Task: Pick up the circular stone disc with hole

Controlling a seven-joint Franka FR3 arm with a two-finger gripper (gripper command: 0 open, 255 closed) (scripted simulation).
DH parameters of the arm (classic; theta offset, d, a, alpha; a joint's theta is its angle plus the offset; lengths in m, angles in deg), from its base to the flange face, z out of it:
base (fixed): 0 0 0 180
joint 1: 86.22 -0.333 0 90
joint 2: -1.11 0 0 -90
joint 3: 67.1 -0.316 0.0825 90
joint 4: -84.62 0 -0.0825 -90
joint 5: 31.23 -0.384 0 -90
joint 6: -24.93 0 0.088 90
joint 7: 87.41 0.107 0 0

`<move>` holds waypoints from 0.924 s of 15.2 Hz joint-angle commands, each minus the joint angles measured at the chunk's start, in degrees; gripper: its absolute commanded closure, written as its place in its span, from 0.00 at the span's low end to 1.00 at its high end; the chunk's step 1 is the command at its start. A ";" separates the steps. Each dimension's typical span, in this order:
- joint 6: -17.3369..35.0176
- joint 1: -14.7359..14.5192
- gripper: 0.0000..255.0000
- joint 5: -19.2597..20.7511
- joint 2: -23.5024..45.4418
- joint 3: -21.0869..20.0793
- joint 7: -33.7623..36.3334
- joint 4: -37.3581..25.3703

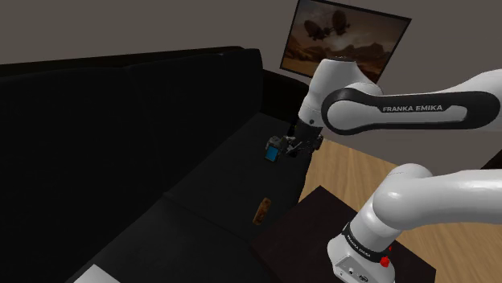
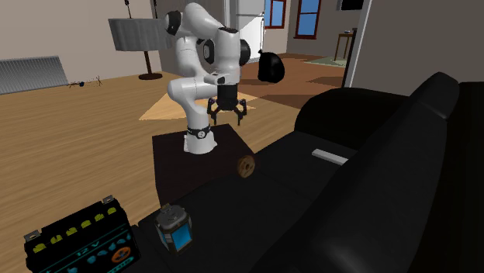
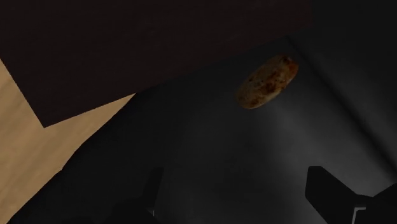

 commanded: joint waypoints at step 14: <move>34.95 9.61 0.00 -1.19 28.81 -24.24 30.98 5.22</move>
